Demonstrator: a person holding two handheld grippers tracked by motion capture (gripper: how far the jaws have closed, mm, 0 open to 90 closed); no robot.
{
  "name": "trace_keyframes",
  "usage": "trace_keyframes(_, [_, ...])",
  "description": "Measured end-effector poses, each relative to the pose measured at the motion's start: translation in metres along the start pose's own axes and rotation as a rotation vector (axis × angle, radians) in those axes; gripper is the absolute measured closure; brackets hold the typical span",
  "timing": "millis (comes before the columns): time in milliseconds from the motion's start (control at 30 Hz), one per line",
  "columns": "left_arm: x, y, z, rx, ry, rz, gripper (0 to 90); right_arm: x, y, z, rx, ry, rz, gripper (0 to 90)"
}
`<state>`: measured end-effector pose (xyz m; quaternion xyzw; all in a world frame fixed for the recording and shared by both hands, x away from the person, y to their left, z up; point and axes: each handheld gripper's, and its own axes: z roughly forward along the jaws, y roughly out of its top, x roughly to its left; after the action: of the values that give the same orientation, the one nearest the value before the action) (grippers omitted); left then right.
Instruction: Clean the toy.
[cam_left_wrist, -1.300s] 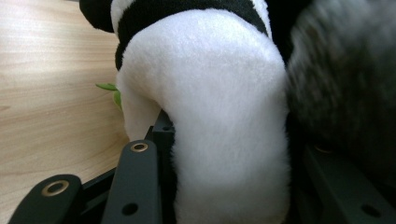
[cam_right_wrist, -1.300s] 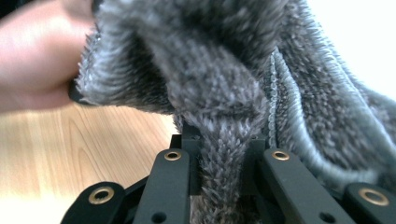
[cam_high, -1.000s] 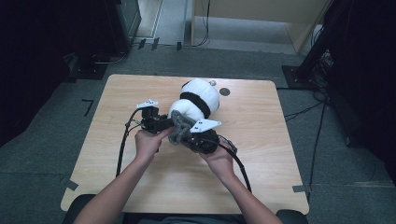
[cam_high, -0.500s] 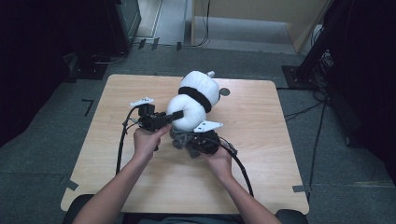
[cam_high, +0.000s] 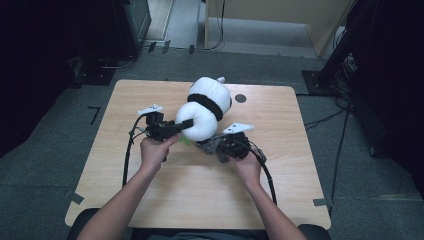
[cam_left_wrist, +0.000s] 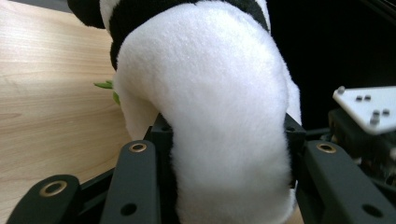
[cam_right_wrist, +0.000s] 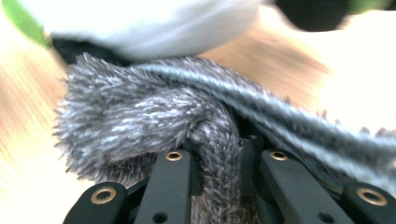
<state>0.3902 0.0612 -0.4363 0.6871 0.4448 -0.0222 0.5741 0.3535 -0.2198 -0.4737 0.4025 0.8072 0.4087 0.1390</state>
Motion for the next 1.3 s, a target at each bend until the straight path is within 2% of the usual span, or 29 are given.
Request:
trace_keyframes(133, [0.002,0.0,-0.001,-0.004,0.001,-0.003,55.9,-0.012,0.002,-0.013,-0.03,-0.007,0.059,80.2])
trace_keyframes(233, [0.003,0.002,-0.003,-0.018,-0.001,-0.008,55.9,-0.014,0.006,-0.021,-0.055,-0.012,0.058,80.3])
trace_keyframes(333, [0.005,0.003,-0.007,-0.021,0.016,-0.006,55.9,-0.017,0.01,-0.031,-0.094,-0.022,0.053,80.4])
trace_keyframes(433, [0.008,0.003,-0.008,-0.019,0.028,-0.009,55.9,-0.024,0.015,-0.044,-0.13,-0.024,0.071,80.3])
trace_keyframes(533, [0.008,0.001,-0.005,-0.011,0.035,-0.013,55.9,-0.021,0.02,-0.053,-0.175,-0.003,0.083,80.3])
trace_keyframes(633, [0.006,-0.002,0.0,-0.002,0.032,-0.008,55.8,-0.012,0.025,-0.055,-0.19,0.02,0.067,80.3])
trace_keyframes(767, [0.0,-0.006,0.006,0.009,0.02,-0.003,55.6,0.005,0.033,-0.053,-0.193,0.059,0.022,80.3])
trace_keyframes(867, [-0.005,-0.007,0.008,0.007,0.007,-0.007,55.5,0.018,0.037,-0.052,-0.197,0.093,0.009,80.3])
trace_keyframes(933, [-0.007,-0.006,0.008,0.003,0.014,0.003,55.5,0.027,0.038,-0.048,-0.188,0.107,0.005,80.3])
trace_keyframes(1000, [-0.007,-0.006,0.008,0.002,0.016,0.003,55.5,0.03,0.039,-0.047,-0.186,0.108,-0.002,80.3])
trace_keyframes(1100, [-0.008,-0.007,0.009,0.0,0.029,0.0,55.5,0.041,0.038,-0.038,-0.176,0.133,-0.008,80.3])
trace_keyframes(1167, [-0.01,-0.007,0.009,-0.002,0.026,-0.002,55.5,0.05,0.036,-0.03,-0.155,0.149,-0.04,80.3])
trace_keyframes(1200, [-0.01,-0.007,0.009,-0.002,0.026,-0.002,55.5,0.05,0.036,-0.03,-0.155,0.149,-0.04,80.3])
trace_keyframes(1233, [-0.01,-0.007,0.009,-0.001,0.019,-0.007,55.5,0.057,0.035,-0.026,-0.14,0.152,-0.064,80.3])
trace_keyframes(1267, [-0.01,-0.006,0.008,-0.007,0.011,-0.014,55.5,0.067,0.032,-0.019,-0.134,0.143,-0.112,80.3])
trace_keyframes(1300, [-0.011,-0.006,0.008,-0.008,0.012,-0.013,55.5,0.071,0.031,-0.016,-0.133,0.135,-0.131,80.3])
